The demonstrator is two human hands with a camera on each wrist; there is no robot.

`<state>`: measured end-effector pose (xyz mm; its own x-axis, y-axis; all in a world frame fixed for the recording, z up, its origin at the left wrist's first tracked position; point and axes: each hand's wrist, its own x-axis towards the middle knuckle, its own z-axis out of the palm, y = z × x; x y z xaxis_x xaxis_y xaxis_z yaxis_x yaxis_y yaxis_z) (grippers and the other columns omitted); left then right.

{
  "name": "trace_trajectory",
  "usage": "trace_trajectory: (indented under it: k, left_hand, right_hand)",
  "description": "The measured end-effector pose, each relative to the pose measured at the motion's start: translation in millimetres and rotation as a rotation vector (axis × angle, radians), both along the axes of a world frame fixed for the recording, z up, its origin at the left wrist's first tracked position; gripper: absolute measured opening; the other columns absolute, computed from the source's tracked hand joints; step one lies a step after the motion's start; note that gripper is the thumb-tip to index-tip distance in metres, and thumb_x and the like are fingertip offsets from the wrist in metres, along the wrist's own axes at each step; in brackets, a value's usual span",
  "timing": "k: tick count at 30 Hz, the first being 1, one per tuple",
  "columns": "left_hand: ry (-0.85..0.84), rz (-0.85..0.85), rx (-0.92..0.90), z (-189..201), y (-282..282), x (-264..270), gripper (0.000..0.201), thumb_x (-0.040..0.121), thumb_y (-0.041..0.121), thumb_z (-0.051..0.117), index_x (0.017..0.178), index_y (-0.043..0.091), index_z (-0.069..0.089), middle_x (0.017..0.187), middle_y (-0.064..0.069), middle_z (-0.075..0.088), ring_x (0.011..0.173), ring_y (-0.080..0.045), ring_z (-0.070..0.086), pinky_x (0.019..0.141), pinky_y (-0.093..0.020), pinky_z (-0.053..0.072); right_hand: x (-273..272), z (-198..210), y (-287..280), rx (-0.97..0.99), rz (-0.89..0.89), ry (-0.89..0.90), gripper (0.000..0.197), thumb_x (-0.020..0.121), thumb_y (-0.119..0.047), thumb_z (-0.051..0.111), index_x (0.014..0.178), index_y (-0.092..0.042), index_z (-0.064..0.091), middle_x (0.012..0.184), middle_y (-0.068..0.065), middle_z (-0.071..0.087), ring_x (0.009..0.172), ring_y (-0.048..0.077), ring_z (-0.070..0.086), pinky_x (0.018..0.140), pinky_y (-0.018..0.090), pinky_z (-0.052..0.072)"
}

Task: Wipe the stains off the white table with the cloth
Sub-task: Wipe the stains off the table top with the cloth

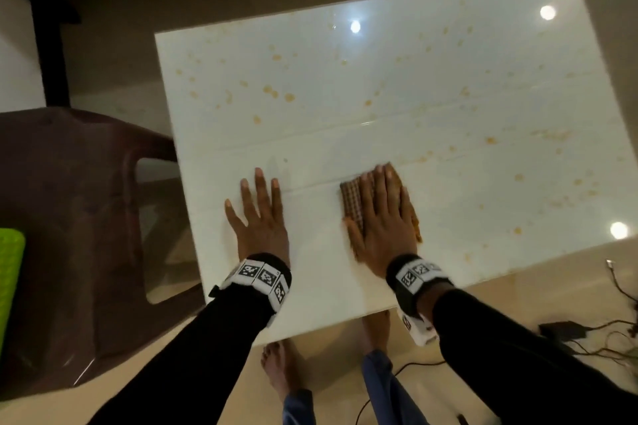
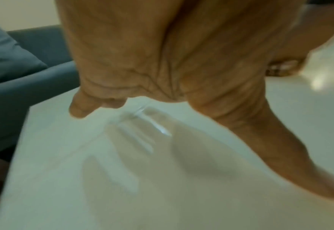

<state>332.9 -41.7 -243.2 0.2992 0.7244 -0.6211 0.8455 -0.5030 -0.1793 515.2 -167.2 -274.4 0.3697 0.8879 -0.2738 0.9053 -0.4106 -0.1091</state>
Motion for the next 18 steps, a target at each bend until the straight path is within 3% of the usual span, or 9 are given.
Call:
trace_trajectory:
  k: [2,3,6,9,11,13,15,17,18]
  left_hand:
    - [0.024,-0.053,-0.131,5,-5,25,0.184,0.035,0.060,0.095,0.146,0.001,-0.039,0.152,-0.033,-0.038,0.145,-0.055,-0.022,0.111,-0.073,-0.005]
    - [0.020,-0.045,-0.155,3,-5,33,0.186,0.031,0.061,0.094,0.145,0.001,-0.040,0.151,-0.035,-0.038,0.143,-0.058,-0.023,0.110,-0.074,-0.006]
    - [-0.054,0.028,-0.067,-10,-6,42,0.161,0.060,0.044,0.093,0.150,0.004,-0.034,0.154,-0.035,-0.034,0.144,-0.059,-0.017,0.115,-0.074,0.009]
    - [-0.017,0.022,-0.068,-13,-10,45,0.163,0.056,0.041,0.093,0.150,0.005,-0.034,0.155,-0.035,-0.031,0.144,-0.059,-0.017,0.112,-0.076,-0.001]
    - [0.028,0.005,-0.055,-12,-11,47,0.167,0.050,0.037,0.094,0.149,0.004,-0.036,0.155,-0.036,-0.029,0.144,-0.060,-0.016,0.113,-0.076,0.001]
    - [0.008,0.025,-0.035,-15,-11,48,0.159,0.059,0.032,0.094,0.150,0.004,-0.034,0.156,-0.037,-0.027,0.143,-0.061,-0.014,0.115,-0.074,0.010]
    - [0.015,0.050,-0.040,-15,-11,47,0.154,0.065,0.033,0.092,0.150,0.004,-0.034,0.155,-0.038,-0.027,0.143,-0.061,-0.014,0.115,-0.074,0.010]
    - [0.049,0.020,-0.034,-13,-10,49,0.161,0.059,0.041,0.094,0.149,0.003,-0.035,0.154,-0.039,-0.027,0.144,-0.061,-0.013,0.115,-0.074,0.011]
    - [0.085,0.018,-0.051,-8,-10,51,0.174,0.046,0.048,0.096,0.148,0.001,-0.036,0.154,-0.040,-0.027,0.144,-0.061,-0.013,0.114,-0.076,0.007]
  right_hand:
    - [6,-2,-14,-0.033,0.034,-0.012,0.084,0.105,-0.062,0.018,0.166,-0.005,0.010,0.173,0.023,-0.002,0.161,0.039,-0.004,0.129,0.058,0.008]
    - [17,-3,-4,-0.028,0.044,0.002,0.085,0.104,-0.062,0.017,0.166,-0.004,0.011,0.173,0.023,-0.001,0.161,0.039,-0.002,0.129,0.059,0.009]
    - [52,-8,67,0.030,-0.023,0.020,0.086,0.102,-0.064,0.018,0.166,-0.006,0.013,0.173,0.023,0.001,0.161,0.040,-0.002,0.129,0.059,0.006]
    - [68,-8,105,0.012,-0.099,0.023,0.086,0.101,-0.064,0.017,0.167,-0.008,0.010,0.174,0.022,0.002,0.161,0.039,-0.002,0.129,0.058,0.002]
    - [56,-8,71,0.028,-0.077,0.023,0.084,0.103,-0.062,0.018,0.166,-0.006,0.013,0.173,0.024,0.003,0.161,0.040,0.000,0.129,0.059,0.006]
    - [31,-1,5,-0.026,-0.031,0.010,0.082,0.105,-0.059,0.017,0.166,-0.005,0.010,0.173,0.024,-0.002,0.161,0.040,-0.005,0.128,0.060,0.010]
    - [12,3,-52,-0.074,0.041,0.038,0.081,0.106,-0.060,0.017,0.166,-0.007,0.005,0.173,0.022,-0.007,0.161,0.038,-0.009,0.128,0.061,0.011]
    - [18,-1,-52,-0.048,0.070,0.050,0.082,0.106,-0.061,0.018,0.167,-0.008,0.007,0.173,0.022,-0.006,0.161,0.038,-0.007,0.127,0.061,0.011]
    - [22,-4,-38,-0.025,0.054,0.046,0.082,0.105,-0.061,0.019,0.166,-0.007,0.010,0.173,0.022,-0.003,0.161,0.038,-0.005,0.127,0.061,0.011]
